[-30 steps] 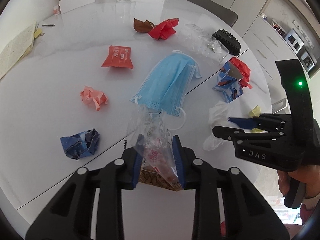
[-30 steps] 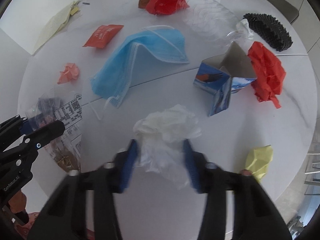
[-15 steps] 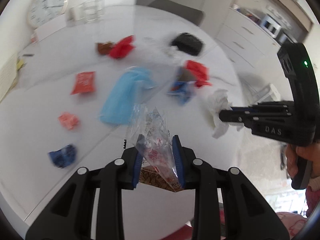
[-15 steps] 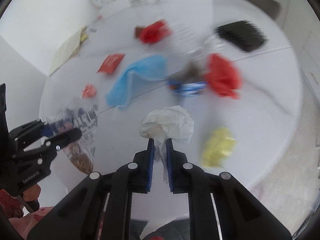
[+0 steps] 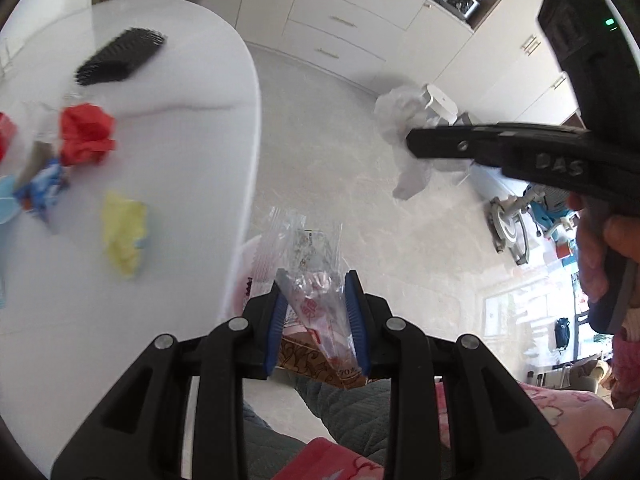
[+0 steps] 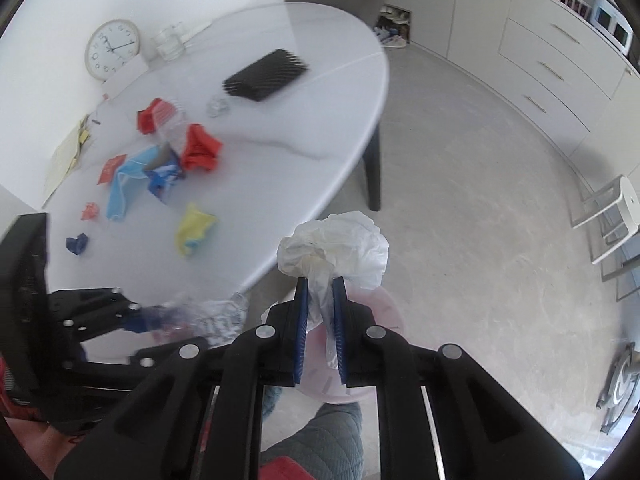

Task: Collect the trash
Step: 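Carry the snack bag and tissue to the white wastebasket and release both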

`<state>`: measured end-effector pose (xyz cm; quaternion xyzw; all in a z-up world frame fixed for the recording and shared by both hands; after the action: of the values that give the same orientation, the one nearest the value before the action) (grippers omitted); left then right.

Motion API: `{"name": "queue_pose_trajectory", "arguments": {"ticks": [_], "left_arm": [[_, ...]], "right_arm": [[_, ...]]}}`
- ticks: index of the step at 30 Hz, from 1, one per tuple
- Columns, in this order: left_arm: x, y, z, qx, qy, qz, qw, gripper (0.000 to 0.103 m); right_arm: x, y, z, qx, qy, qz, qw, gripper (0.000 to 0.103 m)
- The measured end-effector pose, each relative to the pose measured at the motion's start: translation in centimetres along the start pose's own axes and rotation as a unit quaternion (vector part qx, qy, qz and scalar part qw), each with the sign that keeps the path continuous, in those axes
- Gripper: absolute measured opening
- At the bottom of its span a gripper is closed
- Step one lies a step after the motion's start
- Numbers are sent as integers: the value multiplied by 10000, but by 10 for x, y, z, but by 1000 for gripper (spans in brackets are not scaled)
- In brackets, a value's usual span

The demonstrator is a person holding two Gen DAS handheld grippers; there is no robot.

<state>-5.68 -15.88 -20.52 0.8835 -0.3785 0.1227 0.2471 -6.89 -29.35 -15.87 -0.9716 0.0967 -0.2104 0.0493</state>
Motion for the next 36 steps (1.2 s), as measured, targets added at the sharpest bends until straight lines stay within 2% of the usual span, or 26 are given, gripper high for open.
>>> {"name": "queue_pose_trajectory", "arguments": {"ticks": [5,8,11,18,20,24,26,27,28,30,31,36], "left_arm": [[0,30,41,196,-305,-91,9993,61],[4,36,49,357,-261,-348,9984,68],[9,35,43,546,-58,-598,9967,77],[18,36,24,841,198,-786,9931,82],[20,34,14,971,330,-869,9909,87],[23,17,-21,1450,624,-1329,9785,94],[20,11,-36,1631,760,-1531,9717,95],[17,6,-46,1755,846,-1664,9666,95],[16,0,-53,1840,894,-1756,9630,95],[12,-10,-67,2039,989,-1970,9538,95],[10,-12,-72,2096,1017,-2028,9511,95],[5,-21,-92,2474,1198,-2293,9337,95]], "right_arm": [[-6,31,-4,116,-39,-103,9999,15],[-7,43,1,281,-124,-247,9992,15],[-9,47,6,498,-189,-432,9976,15],[-13,41,15,883,-304,-861,9919,15],[-17,37,19,976,-366,-993,9896,15],[-34,22,35,1207,-629,-1393,9808,16],[-42,13,43,1303,-771,-1564,9760,23],[-48,8,48,1308,-873,-1672,9733,40],[-51,6,51,1271,-900,-1744,9723,62],[-54,2,55,1128,-840,-1838,9728,82],[-53,1,56,1120,-824,-1841,9730,86],[-37,3,52,1107,-687,-1768,9756,93]]}}
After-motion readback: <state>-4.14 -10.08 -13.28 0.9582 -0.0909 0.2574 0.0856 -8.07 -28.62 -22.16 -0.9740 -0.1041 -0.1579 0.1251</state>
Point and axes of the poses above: each gripper's, at about its wrist camera, not at the fingertips, and z roughly the way its jaws point, y to its right, x to its top, the point moved 5 cm from there along z, roughly the way its jaws point
